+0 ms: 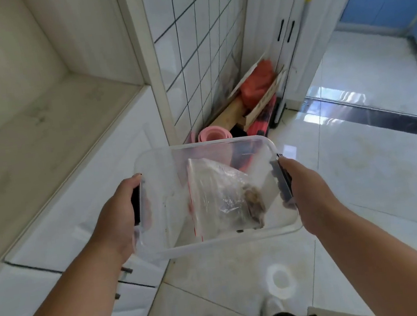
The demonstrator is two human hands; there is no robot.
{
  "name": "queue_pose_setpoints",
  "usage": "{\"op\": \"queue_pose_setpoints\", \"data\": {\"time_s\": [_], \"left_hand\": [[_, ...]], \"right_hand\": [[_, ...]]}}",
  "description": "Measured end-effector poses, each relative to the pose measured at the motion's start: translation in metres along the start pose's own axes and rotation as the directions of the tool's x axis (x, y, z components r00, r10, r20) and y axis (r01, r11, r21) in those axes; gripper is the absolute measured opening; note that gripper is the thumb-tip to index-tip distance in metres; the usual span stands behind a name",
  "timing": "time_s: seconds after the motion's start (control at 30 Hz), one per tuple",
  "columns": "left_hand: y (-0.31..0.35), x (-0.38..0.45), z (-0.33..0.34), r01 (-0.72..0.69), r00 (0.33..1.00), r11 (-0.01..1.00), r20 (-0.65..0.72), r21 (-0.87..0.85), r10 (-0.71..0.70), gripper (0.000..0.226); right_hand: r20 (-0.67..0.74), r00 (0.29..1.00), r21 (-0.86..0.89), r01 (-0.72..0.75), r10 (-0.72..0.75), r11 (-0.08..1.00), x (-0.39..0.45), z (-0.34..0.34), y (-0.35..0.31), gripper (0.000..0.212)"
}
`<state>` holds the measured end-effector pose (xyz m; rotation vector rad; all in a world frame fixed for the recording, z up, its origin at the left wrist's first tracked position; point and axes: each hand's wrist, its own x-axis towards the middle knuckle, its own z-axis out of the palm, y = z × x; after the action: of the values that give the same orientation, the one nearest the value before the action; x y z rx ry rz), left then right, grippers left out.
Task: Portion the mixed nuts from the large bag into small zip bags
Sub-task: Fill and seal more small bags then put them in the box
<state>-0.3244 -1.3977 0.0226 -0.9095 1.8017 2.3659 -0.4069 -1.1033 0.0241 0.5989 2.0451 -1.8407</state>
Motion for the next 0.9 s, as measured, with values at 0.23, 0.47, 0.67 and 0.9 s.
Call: {"op": "queue_pose_setpoints", "data": {"time_s": [0.23,0.47,0.67,0.9], "left_hand": [[0.032,0.016,0.020,-0.098,0.985,0.989,-0.155,-0.112,0.080,0.036],[0.054,-0.010,0.033,-0.272,0.911,0.938,-0.371,-0.213,0.180,0.060],[0.074,-0.045,0.023,-0.383,0.792,0.896,-0.579,-0.223,0.195,0.060],[0.097,-0.073,-0.014,-0.513,0.676,0.824,-0.705,-0.240,0.215,0.055]], "right_hand": [[0.102,0.995,-0.143,0.029,-0.014,0.989,0.076,0.019,-0.072,0.043],[0.284,0.959,-0.311,0.077,0.015,0.947,0.113,0.076,-0.145,0.051],[0.505,0.862,-0.355,0.165,0.040,0.920,0.102,0.132,-0.179,0.061],[0.742,0.670,-0.258,0.319,-0.025,0.912,0.070,0.192,-0.212,0.027]]}}
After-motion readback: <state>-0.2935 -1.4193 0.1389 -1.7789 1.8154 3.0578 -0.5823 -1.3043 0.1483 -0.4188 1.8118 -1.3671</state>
